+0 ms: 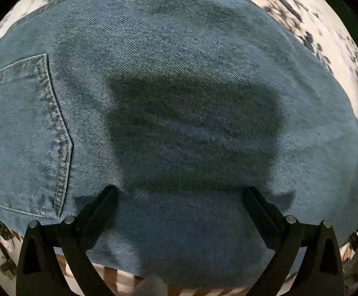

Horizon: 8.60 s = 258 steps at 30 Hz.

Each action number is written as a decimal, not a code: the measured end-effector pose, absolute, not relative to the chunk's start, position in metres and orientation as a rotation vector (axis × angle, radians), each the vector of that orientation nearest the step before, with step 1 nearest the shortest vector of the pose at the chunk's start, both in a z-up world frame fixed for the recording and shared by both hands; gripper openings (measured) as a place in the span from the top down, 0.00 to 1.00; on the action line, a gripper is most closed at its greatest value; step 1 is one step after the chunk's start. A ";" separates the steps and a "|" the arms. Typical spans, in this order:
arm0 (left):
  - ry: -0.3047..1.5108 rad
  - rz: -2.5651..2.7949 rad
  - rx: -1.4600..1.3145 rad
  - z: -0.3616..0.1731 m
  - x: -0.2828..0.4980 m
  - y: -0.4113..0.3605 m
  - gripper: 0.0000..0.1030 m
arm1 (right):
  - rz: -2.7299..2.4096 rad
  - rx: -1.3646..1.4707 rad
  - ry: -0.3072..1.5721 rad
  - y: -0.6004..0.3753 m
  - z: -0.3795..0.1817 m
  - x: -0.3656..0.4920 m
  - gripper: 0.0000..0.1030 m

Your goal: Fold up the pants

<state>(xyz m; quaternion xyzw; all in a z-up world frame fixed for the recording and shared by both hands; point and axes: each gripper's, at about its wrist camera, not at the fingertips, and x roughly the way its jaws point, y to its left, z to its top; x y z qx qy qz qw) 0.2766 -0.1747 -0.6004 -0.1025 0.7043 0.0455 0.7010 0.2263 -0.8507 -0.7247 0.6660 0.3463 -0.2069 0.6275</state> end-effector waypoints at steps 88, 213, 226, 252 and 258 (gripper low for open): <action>0.907 0.498 -1.310 -0.572 0.136 0.158 0.40 | -0.244 0.175 1.620 -0.431 -0.690 0.401 0.19; 1.480 -0.193 -0.486 -0.594 0.290 -0.163 0.13 | -0.191 0.817 1.484 -0.673 -0.700 0.304 0.85; 1.480 -0.255 -0.643 -0.593 0.282 -0.165 0.14 | 0.016 1.306 1.473 -0.649 -0.738 0.261 0.30; 1.498 -0.330 -0.721 -0.611 0.287 -0.166 0.12 | 0.082 1.331 1.260 -0.577 -0.785 0.353 0.30; 1.396 -0.372 -0.712 -0.591 0.281 -0.169 0.65 | 0.045 1.366 1.218 -0.573 -0.779 0.339 0.63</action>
